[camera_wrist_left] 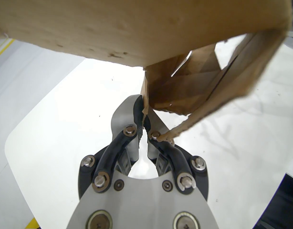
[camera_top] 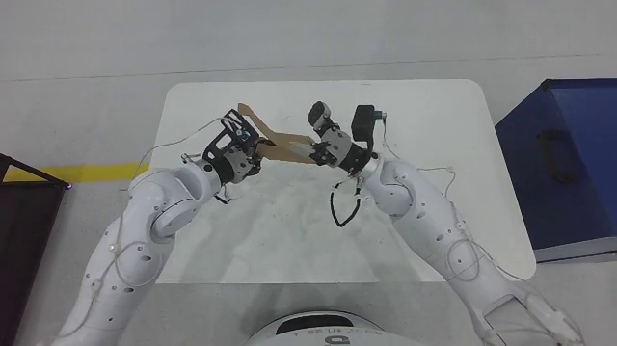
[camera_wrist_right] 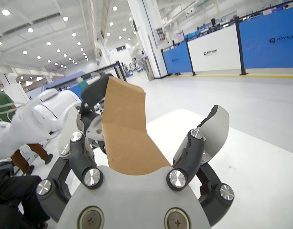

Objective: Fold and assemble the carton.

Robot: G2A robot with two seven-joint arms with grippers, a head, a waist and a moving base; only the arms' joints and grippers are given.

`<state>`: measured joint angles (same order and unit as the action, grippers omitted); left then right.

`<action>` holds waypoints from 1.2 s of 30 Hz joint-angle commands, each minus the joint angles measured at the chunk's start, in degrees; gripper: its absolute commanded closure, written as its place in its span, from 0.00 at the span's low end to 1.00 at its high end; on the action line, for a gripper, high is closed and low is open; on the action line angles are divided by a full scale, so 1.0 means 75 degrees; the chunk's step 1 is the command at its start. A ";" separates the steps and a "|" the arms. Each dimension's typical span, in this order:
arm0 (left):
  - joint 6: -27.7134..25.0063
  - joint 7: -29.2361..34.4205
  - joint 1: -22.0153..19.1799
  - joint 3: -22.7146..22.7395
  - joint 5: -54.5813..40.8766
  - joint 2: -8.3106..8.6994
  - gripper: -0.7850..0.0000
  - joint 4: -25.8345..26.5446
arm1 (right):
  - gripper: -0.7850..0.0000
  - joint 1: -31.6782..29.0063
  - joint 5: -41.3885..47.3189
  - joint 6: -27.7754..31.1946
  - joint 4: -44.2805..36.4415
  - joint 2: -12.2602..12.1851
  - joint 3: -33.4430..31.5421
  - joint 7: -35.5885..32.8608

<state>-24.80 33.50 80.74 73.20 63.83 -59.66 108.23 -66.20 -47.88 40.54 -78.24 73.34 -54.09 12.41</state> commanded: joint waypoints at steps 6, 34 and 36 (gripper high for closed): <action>0.0433 -0.0304 0.0029 0.0153 -0.0125 -0.0016 1.00 -0.0072 | 0.00 -0.0103 -0.0100 -0.0190 -0.0217 -0.0021 -0.0283 0.0194; 0.2200 -0.1360 -0.0201 -0.0717 0.1255 -0.0331 1.00 -0.0556 | 0.00 0.0382 -0.0178 0.0579 0.0741 0.0280 0.0488 -0.0241; 0.2347 -0.1395 -0.0174 -0.0668 0.1224 -0.0343 1.00 -0.0538 | 0.00 0.0405 0.0061 0.0540 0.0697 0.0271 0.0464 -0.0691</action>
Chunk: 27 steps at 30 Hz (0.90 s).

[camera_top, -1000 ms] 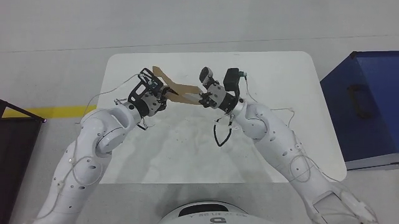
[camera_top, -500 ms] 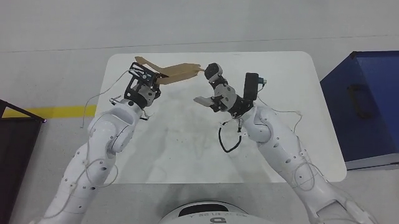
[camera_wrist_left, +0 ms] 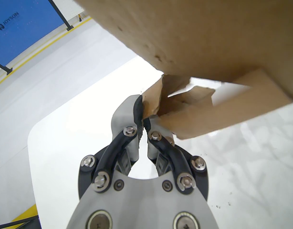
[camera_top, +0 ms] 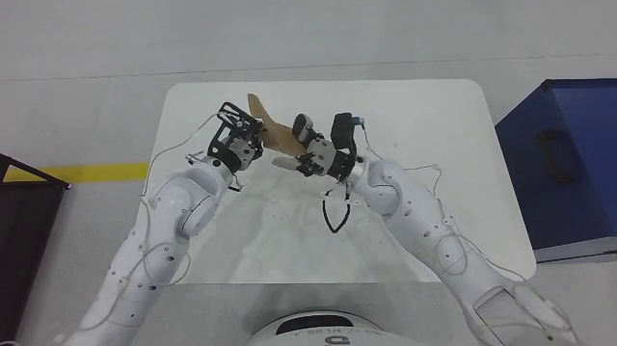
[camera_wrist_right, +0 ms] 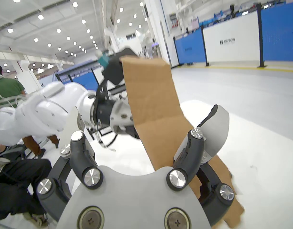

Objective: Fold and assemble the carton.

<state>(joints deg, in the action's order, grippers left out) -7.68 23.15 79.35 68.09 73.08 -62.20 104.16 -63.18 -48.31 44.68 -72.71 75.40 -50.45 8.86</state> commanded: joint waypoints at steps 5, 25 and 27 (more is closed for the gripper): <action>0.0148 -0.0006 0.0056 0.0119 -0.0199 -0.0029 1.00 0.0023 | 0.00 -0.0112 0.0304 -0.0025 -0.0335 -0.0036 -0.0195 -0.0342; -0.1176 0.0785 0.0053 0.1234 -0.2832 0.0034 1.00 -0.0310 | 0.00 -0.1701 -0.0143 0.1167 -0.1778 -0.0507 -0.1518 -0.0458; -0.1205 0.0768 0.0039 0.1237 -0.2829 0.0035 1.00 -0.0345 | 0.00 -0.1815 0.0335 0.1236 -0.1952 -0.0568 -0.1606 -0.0938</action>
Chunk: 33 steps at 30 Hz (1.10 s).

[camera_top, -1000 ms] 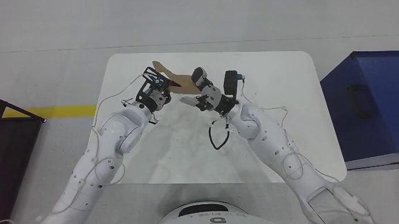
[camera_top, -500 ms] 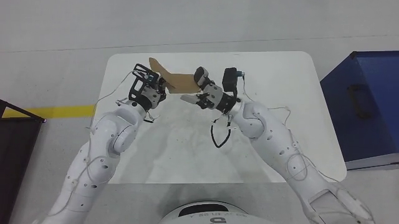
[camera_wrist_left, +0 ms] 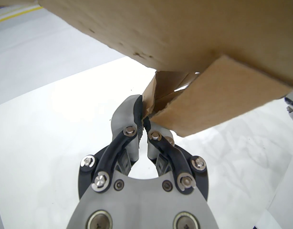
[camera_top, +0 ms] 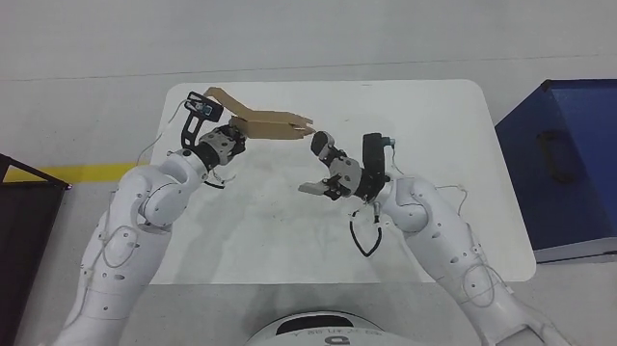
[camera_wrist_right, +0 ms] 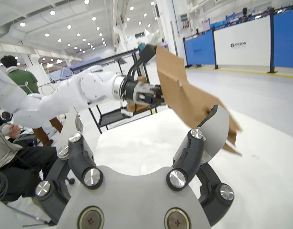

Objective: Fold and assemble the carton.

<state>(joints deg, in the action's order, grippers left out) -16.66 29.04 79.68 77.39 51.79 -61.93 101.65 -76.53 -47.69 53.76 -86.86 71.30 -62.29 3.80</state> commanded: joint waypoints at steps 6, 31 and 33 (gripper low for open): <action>0.0419 -0.0683 0.0078 -0.0032 0.0863 -0.0011 1.00 0.0124 | 0.00 0.0087 0.1968 -0.0065 -0.0028 -0.0091 0.0021 -0.1352; 0.1224 -0.3999 0.0962 -0.0147 0.3754 -0.0078 1.00 0.0377 | 0.30 0.1606 0.9351 -0.1857 0.1360 0.0060 0.1209 -0.5213; 0.1450 -0.4100 0.1027 -0.0150 0.4027 -0.0086 1.00 0.0425 | 0.31 0.1654 0.9341 -0.1922 0.1430 0.0083 0.1234 -0.5197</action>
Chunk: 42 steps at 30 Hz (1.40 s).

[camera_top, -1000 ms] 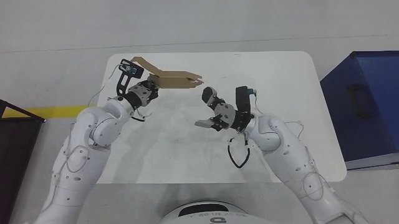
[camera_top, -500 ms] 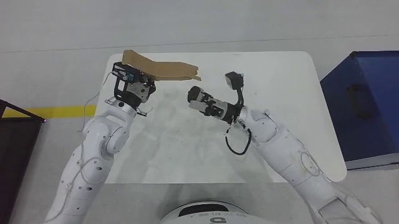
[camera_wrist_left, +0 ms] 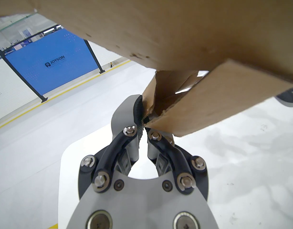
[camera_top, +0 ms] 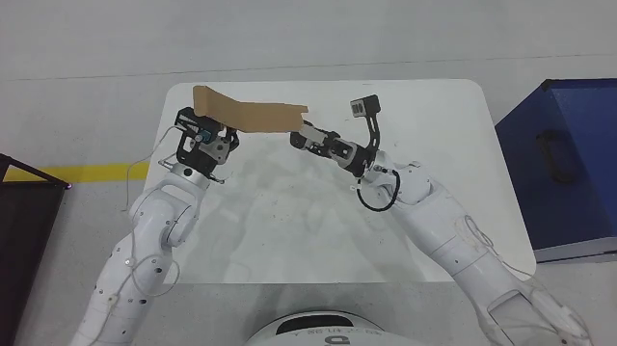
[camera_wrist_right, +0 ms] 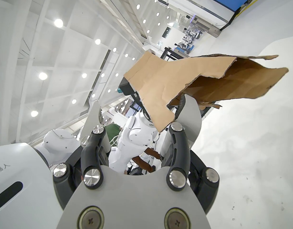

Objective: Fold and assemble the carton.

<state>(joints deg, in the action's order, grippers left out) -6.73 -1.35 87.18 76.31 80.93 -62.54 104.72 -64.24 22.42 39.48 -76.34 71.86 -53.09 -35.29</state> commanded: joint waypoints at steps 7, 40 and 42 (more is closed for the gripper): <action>0.0568 -0.0302 0.0148 -0.0162 0.0953 -0.0044 1.00 0.0045 | 0.50 0.0096 -0.0320 -0.0130 0.0185 0.0063 0.0029 0.0160; -0.3049 0.1600 -0.1033 0.0825 -0.4053 -0.0090 0.00 -0.2093 | 1.00 -0.0189 -0.0468 0.0267 0.0039 0.0103 -0.0609 0.0557; -0.2866 0.2177 -0.1468 0.0702 -0.4537 -0.0120 0.00 -0.2494 | 1.00 -0.0243 -0.0383 0.0262 -0.0045 0.0094 -0.0618 0.0403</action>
<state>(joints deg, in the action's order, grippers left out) -29.64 12.71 77.81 82.13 48.97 -63.32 87.55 -65.93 19.29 41.48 -76.44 72.59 -57.72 -31.71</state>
